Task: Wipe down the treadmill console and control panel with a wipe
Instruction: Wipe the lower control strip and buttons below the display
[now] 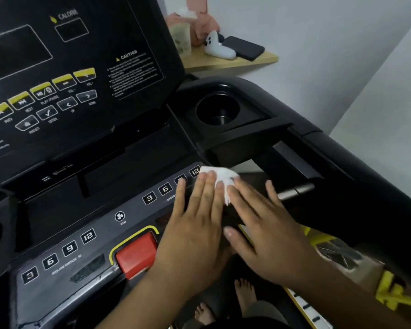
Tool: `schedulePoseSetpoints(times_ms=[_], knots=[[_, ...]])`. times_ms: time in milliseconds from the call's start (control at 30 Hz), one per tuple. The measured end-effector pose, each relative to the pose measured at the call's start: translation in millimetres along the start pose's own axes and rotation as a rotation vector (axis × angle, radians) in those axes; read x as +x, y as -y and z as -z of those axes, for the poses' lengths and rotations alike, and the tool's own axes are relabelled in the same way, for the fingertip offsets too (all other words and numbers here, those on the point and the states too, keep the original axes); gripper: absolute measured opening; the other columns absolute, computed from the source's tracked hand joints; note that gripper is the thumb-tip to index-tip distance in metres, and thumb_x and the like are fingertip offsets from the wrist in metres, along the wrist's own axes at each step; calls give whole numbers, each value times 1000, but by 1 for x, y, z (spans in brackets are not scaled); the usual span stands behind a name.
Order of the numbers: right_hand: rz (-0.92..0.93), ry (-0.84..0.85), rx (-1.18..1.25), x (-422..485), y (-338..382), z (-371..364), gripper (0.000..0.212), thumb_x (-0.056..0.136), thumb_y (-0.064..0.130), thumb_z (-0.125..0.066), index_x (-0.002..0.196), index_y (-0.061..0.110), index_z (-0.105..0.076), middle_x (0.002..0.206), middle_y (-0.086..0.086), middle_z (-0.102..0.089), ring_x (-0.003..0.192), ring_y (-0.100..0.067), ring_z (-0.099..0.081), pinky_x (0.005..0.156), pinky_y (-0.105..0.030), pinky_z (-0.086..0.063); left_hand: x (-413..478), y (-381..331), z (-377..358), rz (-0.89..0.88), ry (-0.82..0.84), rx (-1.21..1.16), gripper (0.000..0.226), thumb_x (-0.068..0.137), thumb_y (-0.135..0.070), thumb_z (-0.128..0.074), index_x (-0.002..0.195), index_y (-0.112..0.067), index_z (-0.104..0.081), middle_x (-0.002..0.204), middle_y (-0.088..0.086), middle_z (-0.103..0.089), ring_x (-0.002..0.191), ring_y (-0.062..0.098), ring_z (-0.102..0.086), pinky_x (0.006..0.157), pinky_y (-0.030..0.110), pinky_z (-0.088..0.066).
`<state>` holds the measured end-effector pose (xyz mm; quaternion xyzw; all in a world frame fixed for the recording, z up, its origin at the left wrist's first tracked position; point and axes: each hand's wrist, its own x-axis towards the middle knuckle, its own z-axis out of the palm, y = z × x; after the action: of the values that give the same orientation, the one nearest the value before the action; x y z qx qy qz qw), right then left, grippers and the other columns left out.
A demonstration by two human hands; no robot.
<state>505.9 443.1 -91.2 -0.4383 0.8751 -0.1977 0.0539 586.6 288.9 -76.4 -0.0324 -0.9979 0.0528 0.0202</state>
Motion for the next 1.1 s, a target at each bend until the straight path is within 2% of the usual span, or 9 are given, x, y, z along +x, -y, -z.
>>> schedulePoseSetpoints(times_ms=[133, 233, 333, 433, 533, 633, 733, 867, 1100], knots=[[67, 22, -76, -23, -10, 4, 65, 99, 56, -28, 143, 12, -44, 157, -6, -33, 146, -17, -26, 115, -59, -19, -24, -9, -5, -15, 64, 38, 94, 83, -64, -37, 149, 4, -32, 158, 27, -22, 148, 40, -19, 113, 60, -18], [75, 42, -120, -7, -6, 11, 66, 99, 59, -23, 144, 15, -40, 156, -7, -33, 144, -18, -30, 117, -57, -16, -18, -8, -4, 2, 53, 75, 94, 87, -63, -39, 149, 6, -29, 159, 27, -20, 149, 40, -17, 115, 61, -16], [68, 39, -137, 26, 8, 13, 65, 99, 57, -21, 146, 14, -36, 156, -9, -32, 143, -18, -33, 119, -54, -9, -4, 2, 1, 107, 36, 90, 88, 92, -59, -29, 151, 6, -23, 159, 26, -19, 150, 40, -13, 117, 63, -14], [121, 56, -186, 36, 14, 8, 67, 100, 56, -19, 147, 13, -36, 158, -9, -29, 147, -20, -24, 119, -56, -10, -11, 6, 1, 183, 61, 82, 88, 92, -59, -25, 152, 4, -21, 160, 26, -17, 150, 41, -10, 117, 64, -14], [225, 90, -241, 16, 11, 2, 67, 99, 59, -23, 149, 15, -35, 159, -4, -27, 149, -17, -14, 116, -59, -11, -39, 1, -4, 180, 29, 62, 91, 88, -61, -34, 149, 7, -29, 158, 28, -22, 148, 42, -17, 115, 65, -18], [272, 99, -265, 3, 5, 4, 68, 99, 60, -21, 147, 16, -39, 158, -2, -28, 149, -15, -17, 115, -63, -14, -61, 0, -4, 186, 42, 75, 94, 82, -63, -35, 147, 5, -34, 157, 28, -25, 147, 41, -23, 112, 66, -18], [251, 77, -273, 22, 15, 4, 70, 99, 61, -18, 147, 16, -39, 158, -2, -29, 148, -15, -17, 115, -63, -13, -57, 4, -3, 206, 61, 93, 95, 85, -65, -33, 149, 5, -29, 158, 27, -22, 148, 40, -19, 115, 66, -13], [225, 92, -243, 65, 48, -3, 68, 100, 56, -7, 149, 16, -30, 160, -2, -24, 149, -15, -11, 116, -60, -6, -40, 28, 5, 377, 50, 120, 91, 91, -65, -25, 150, 4, -20, 158, 26, -22, 149, 38, -16, 116, 67, -10], [409, 152, -178, 53, 96, -26, 69, 100, 60, -9, 151, 18, -29, 160, -1, -22, 150, -16, -8, 115, -60, -7, -111, 32, 5, 498, 16, 27, 86, 96, -64, -22, 149, 4, -28, 156, 24, -28, 148, 38, -22, 113, 64, -17]])
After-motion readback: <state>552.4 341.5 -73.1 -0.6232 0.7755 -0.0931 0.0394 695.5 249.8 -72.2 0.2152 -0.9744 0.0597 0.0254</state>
